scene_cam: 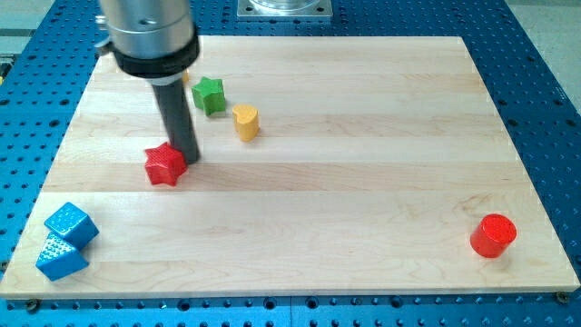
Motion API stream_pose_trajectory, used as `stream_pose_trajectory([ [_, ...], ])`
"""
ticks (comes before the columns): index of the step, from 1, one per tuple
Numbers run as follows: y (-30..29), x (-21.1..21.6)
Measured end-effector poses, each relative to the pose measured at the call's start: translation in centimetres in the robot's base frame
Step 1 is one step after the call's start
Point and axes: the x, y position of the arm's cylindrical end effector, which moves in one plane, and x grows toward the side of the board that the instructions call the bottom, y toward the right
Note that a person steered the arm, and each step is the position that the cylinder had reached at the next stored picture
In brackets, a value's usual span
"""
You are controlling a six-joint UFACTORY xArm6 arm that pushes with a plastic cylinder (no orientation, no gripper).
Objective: Place your arm near the red circle
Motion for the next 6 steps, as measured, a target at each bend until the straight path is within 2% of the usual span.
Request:
stream_pose_trajectory([
  [1, -4.0, 4.8],
  [2, -3.9, 9.2],
  [3, 9.6, 9.3],
  [4, 25.8, 8.4],
  [5, 40.3, 5.8],
  [6, 48.2, 9.5],
])
